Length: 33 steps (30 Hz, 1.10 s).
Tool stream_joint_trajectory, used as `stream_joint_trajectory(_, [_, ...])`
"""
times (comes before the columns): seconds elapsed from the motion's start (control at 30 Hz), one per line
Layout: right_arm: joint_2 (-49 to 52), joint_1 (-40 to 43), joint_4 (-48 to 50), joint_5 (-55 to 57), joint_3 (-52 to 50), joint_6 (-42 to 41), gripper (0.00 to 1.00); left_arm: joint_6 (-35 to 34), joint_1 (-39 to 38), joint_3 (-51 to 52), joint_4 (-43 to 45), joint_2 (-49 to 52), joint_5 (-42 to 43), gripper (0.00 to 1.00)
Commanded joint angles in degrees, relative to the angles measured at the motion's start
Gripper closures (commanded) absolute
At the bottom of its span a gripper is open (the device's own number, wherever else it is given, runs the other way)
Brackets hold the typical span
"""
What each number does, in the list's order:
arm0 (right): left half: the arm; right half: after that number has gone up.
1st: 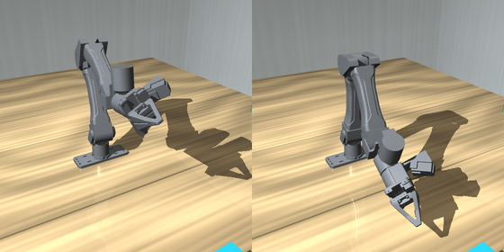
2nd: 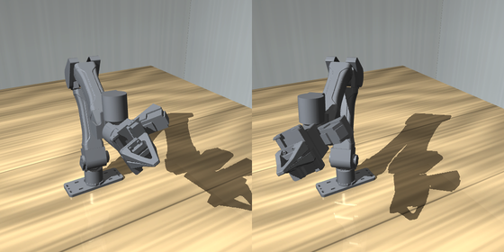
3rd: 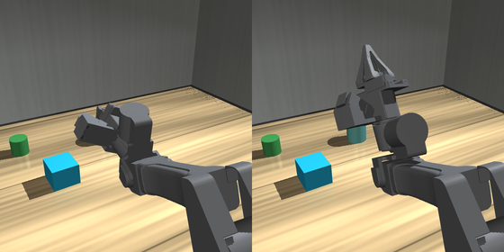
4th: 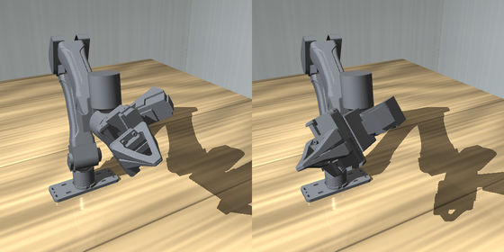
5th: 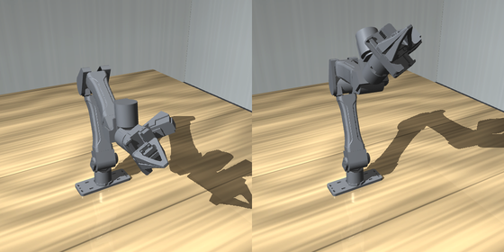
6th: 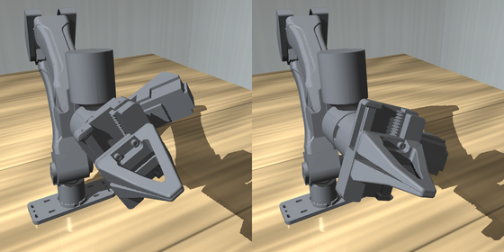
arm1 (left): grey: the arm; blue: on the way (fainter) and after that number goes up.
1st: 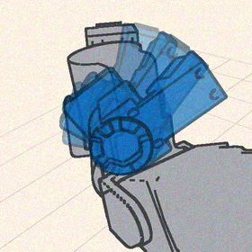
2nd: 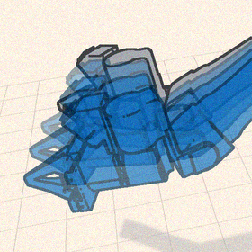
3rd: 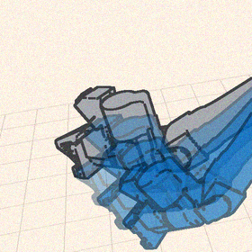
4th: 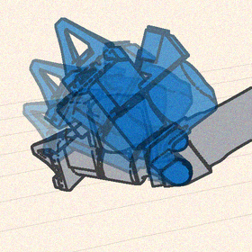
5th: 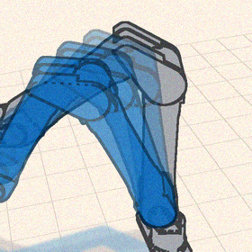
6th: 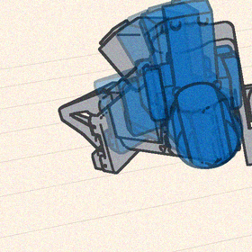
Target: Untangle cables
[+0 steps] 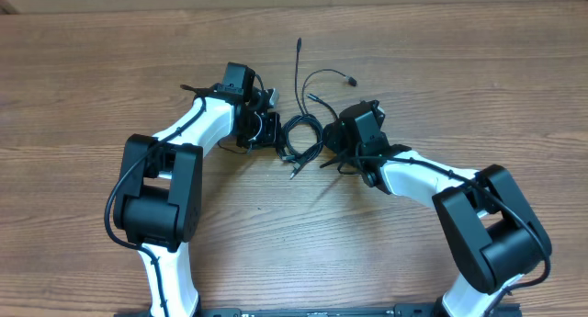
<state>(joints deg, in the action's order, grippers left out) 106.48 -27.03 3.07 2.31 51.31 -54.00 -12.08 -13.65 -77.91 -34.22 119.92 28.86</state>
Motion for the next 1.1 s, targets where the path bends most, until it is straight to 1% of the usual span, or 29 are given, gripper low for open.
stream_joint_trajectory(0.0, [0.61,-0.24,2.47,1.53,0.09,0.0,0.55,-0.39,-0.26,0.55,0.42,1.53,-0.76,0.8])
stream_joint_trajectory(0.17, [2.03,-0.24,4.44,2.16,0.09,0.02,0.55,-0.39,-0.26,0.55,0.61,1.53,-0.76,0.8])
stream_joint_trajectory(0.33, [5.64,-0.22,8.11,2.16,0.09,0.24,0.55,-0.39,-0.26,0.55,0.68,1.53,-0.76,0.8])
stream_joint_trajectory(0.4, [6.27,-0.09,8.98,2.16,0.09,0.26,0.59,-0.39,-0.26,0.55,0.7,1.53,-0.76,0.81])
stream_joint_trajectory(0.43, [6.27,0.11,9.31,2.16,0.09,0.28,0.63,-0.39,-0.26,0.55,0.72,1.53,-0.76,0.81])
stream_joint_trajectory(0.5, [6.14,0.7,10.62,2.14,0.09,0.46,0.86,-0.39,-0.26,0.55,0.87,1.53,-0.76,0.81])
stream_joint_trajectory(0.53, [5.99,1.05,11.39,1.92,0.09,0.46,0.93,-0.39,-0.26,0.55,0.92,1.53,-0.76,0.81])
stream_joint_trajectory(0.57, [5.33,1.55,12.09,0.79,0.09,1.29,0.96,-0.37,-0.26,0.55,1.01,1.53,-0.76,0.81])
stream_joint_trajectory(0.67, [1.84,2.89,12.61,-2.99,0.09,5.01,0.96,0.11,-0.24,0.55,1.09,1.53,-0.72,0.83])
stream_joint_trajectory(0.73, [-1.2,3.15,11.67,-3.32,0.09,5.27,0.96,0.31,-0.24,0.55,1.14,1.53,-0.59,0.83])
stream_joint_trajectory(0.8, [-4.74,3.08,10.71,-3.5,0.09,8.63,0.96,1.01,-0.24,0.55,1.44,1.53,0.87,0.85])
stream_joint_trajectory(0.97, [-12.52,1.09,3.23,-3.5,0.09,15.21,0.96,5.16,-0.2,0.5,2.27,1.51,8.76,0.87])
stream_joint_trajectory(1.07, [-13.88,0.42,-1.18,-4.2,0.09,15.3,0.96,6.12,-0.17,0.5,2.62,1.53,10.01,0.87])
